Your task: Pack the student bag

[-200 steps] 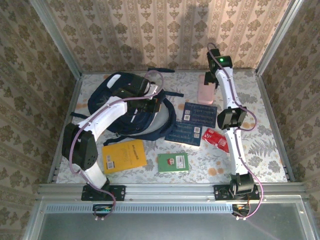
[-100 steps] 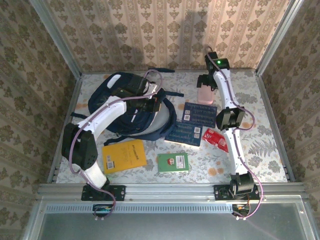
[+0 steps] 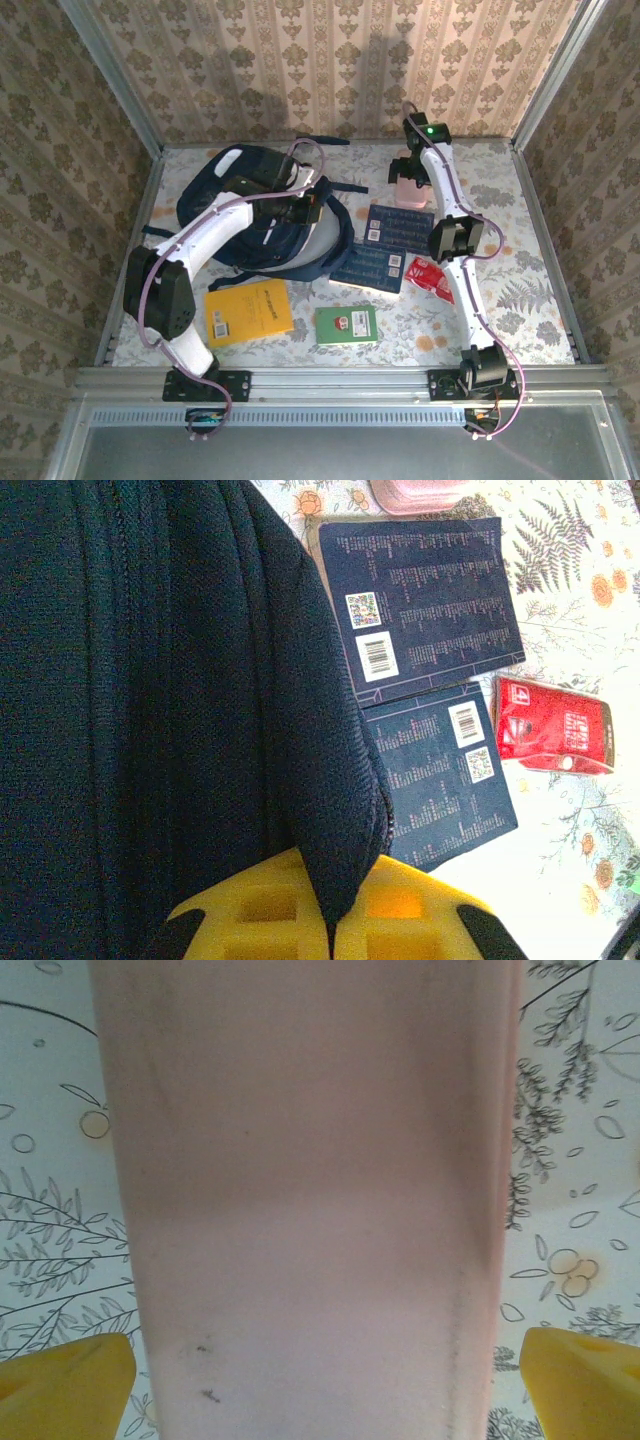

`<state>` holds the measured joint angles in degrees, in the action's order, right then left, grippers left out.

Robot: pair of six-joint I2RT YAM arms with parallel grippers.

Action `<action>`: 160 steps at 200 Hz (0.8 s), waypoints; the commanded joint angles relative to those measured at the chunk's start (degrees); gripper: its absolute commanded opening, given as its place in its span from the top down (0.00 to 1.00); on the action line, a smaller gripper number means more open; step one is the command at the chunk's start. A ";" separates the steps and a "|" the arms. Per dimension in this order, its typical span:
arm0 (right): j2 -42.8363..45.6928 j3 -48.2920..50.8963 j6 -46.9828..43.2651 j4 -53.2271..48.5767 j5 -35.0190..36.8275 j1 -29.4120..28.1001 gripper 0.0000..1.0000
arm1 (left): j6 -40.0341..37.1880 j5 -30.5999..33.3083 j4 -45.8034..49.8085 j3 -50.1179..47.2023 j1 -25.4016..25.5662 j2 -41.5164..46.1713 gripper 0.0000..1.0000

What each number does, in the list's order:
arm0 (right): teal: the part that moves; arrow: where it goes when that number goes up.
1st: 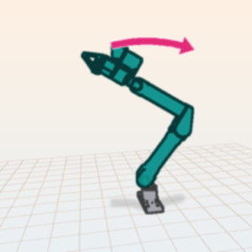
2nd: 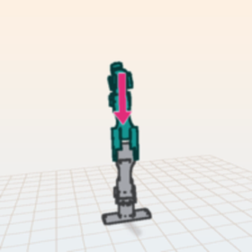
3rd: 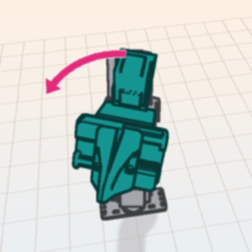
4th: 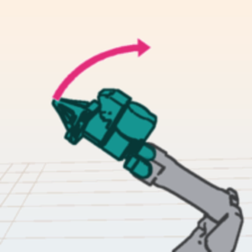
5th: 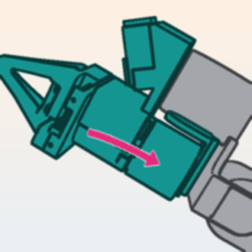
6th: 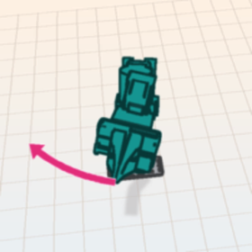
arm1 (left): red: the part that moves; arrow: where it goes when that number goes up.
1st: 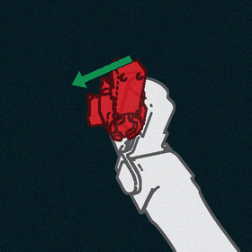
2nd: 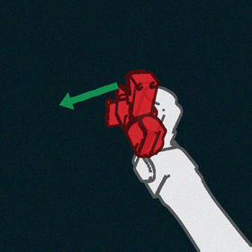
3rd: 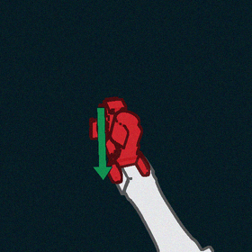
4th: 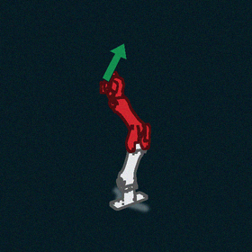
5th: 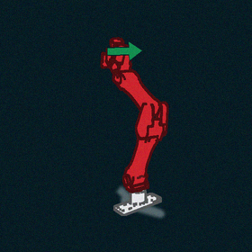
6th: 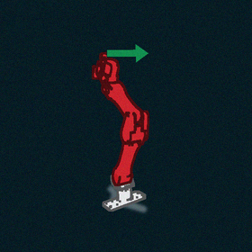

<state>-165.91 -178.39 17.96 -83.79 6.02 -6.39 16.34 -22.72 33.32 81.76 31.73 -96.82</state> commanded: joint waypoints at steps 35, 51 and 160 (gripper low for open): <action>-3.90 0.25 0.05 0.05 1.61 -1.34 0.00 | 0.71 -3.38 -2.78 0.33 -0.35 -0.13 0.95; -4.68 0.19 0.17 -0.14 2.48 -1.34 0.04 | 0.71 -3.38 -2.90 0.33 -0.44 -0.21 0.95; 7.74 -4.02 0.27 -1.74 11.96 -2.72 0.34 | 2.08 -4.82 -3.85 -0.06 -1.05 -1.27 0.93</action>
<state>-167.09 -178.39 18.17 -83.55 11.62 -8.49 17.02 -24.45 32.86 81.76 30.96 -97.84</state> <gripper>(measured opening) 0.900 0.066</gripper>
